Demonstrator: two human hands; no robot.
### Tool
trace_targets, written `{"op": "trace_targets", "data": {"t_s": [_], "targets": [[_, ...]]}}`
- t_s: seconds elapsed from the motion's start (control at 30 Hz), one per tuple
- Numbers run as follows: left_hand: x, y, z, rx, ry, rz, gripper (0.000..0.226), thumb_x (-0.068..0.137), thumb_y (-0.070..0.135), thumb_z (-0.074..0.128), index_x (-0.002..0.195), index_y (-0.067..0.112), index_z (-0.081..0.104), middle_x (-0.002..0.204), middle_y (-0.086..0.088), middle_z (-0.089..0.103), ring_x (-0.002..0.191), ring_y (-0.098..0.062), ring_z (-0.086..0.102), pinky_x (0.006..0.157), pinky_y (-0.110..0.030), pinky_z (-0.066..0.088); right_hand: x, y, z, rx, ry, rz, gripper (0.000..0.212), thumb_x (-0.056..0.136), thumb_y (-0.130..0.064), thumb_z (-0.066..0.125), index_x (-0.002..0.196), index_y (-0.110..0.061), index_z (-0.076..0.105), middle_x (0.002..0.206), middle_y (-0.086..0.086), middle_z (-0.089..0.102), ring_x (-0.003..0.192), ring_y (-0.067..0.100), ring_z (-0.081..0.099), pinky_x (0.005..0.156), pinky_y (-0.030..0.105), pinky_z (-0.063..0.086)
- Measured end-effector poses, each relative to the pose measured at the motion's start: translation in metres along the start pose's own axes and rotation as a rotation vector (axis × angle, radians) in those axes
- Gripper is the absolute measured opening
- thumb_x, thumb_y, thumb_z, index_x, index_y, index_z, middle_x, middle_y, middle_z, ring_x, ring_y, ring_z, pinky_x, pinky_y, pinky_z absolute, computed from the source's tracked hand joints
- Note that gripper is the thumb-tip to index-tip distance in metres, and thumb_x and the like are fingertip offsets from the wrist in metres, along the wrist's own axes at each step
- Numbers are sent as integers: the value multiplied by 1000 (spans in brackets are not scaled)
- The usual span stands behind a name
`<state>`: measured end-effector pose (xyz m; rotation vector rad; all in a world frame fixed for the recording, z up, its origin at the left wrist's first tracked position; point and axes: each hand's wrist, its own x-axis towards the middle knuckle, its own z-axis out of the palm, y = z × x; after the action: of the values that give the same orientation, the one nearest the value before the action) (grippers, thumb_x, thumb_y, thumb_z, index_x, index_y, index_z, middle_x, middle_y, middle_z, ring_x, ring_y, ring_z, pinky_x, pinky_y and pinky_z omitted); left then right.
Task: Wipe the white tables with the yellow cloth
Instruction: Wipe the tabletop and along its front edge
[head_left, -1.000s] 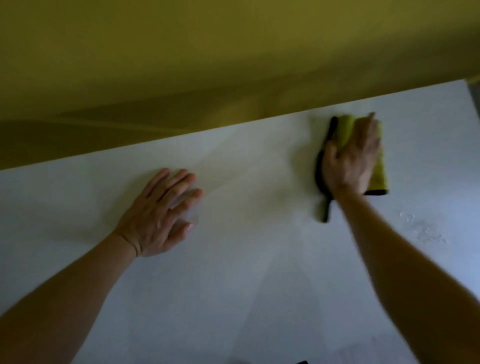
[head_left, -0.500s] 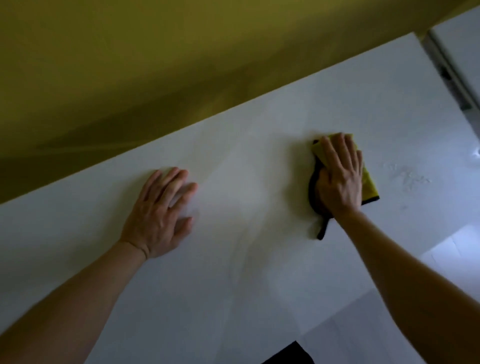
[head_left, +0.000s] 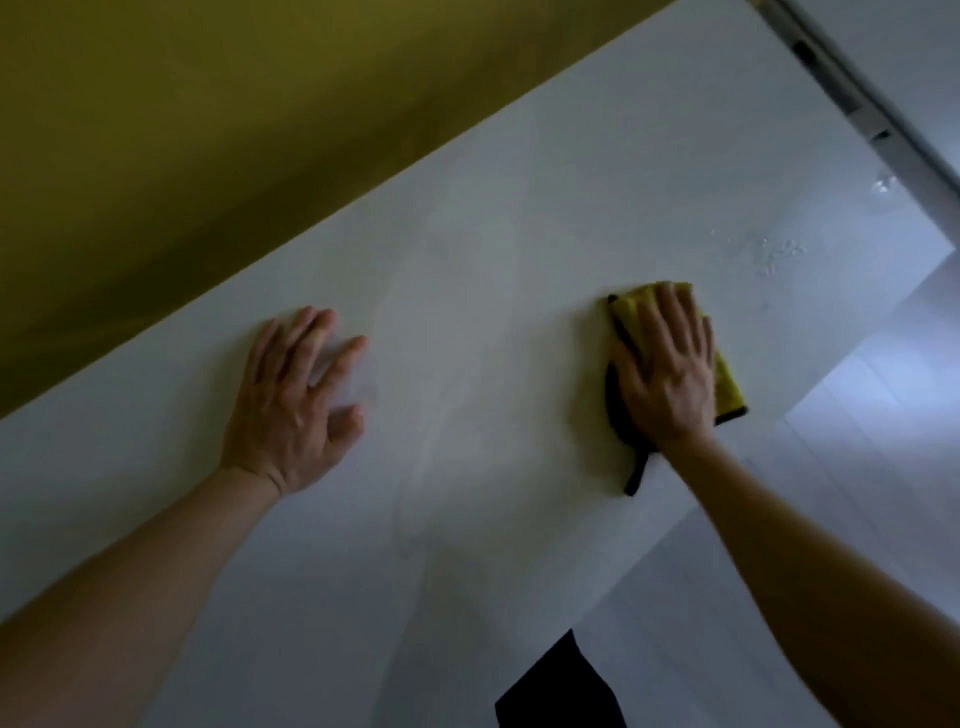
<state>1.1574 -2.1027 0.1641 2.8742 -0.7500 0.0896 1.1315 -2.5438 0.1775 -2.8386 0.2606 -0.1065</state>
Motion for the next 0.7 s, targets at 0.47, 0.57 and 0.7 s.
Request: {"op": "trace_targets", "data": {"t_s": [0.47,0.57,0.7], "targets": [[-1,1,-5,40,-51,58,72,102,62,40,166,30,43,178,-11,27,163,-38,27,127,-67,21,-78,-42,17,-16,-138,-252,74,96,-51,58,165,-25,44,180,6,21,169,30,6,127,73,12],[-2,3,-7,60,-72,68,73,101,61,41,165,26,46,175,-16,31,161,-42,29,127,-68,21,-40,43,-11,-144,-43,230,80,96,-62,45,168,-29,33,182,-2,8,169,27,-5,127,76,1],[10,7,-8,81,-59,99,75,100,62,45,149,8,62,159,-26,46,151,-48,42,124,-68,25,-61,-17,5,-103,6,322,78,98,-56,45,168,-22,36,182,8,6,168,36,-7,130,69,7]]}}
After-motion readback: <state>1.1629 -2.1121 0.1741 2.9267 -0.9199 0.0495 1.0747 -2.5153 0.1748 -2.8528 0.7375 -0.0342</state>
